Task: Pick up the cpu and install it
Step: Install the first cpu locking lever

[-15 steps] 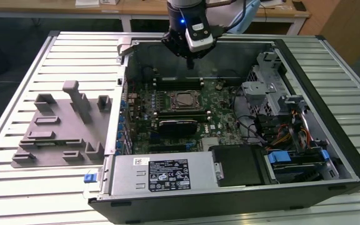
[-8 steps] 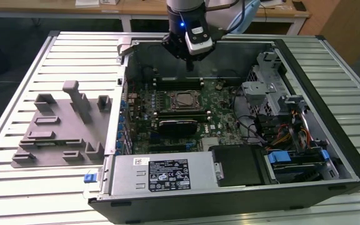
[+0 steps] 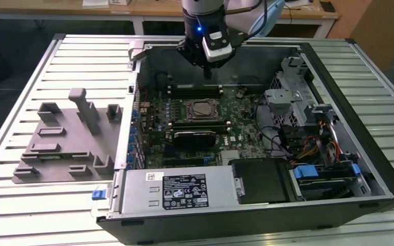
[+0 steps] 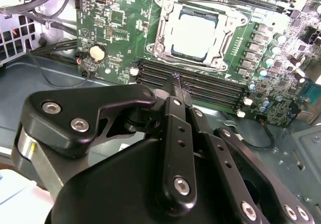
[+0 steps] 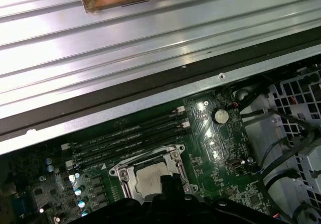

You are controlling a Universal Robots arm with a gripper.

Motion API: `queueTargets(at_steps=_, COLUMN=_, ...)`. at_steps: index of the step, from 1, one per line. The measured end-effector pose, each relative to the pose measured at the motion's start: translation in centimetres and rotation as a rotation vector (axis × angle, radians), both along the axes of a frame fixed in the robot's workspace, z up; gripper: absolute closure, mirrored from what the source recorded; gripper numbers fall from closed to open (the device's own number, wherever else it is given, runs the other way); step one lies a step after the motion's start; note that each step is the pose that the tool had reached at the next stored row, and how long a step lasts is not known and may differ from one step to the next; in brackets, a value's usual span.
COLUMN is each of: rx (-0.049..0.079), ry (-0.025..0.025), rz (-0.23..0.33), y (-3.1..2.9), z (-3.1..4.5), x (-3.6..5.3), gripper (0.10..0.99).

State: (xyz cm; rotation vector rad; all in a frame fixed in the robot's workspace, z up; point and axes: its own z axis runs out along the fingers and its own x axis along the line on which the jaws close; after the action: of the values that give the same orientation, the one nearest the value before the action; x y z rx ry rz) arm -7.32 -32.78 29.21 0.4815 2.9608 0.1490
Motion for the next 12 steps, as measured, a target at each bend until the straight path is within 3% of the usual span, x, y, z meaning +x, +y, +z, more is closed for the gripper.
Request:
queueTargets(at_steps=3, rx=0.000, ry=0.0018, rz=0.000, y=0.00, z=-0.03, x=0.01, gripper=0.976)
queueTargets(at_steps=6, rx=-0.001, ry=0.0246, rz=0.000, y=0.00, z=-0.23, x=0.14, gripper=0.976)
queueTargets(at_steps=12, rx=-0.006, ry=0.0633, rz=0.000, y=-0.01, z=-0.54, x=0.60, gripper=0.976)
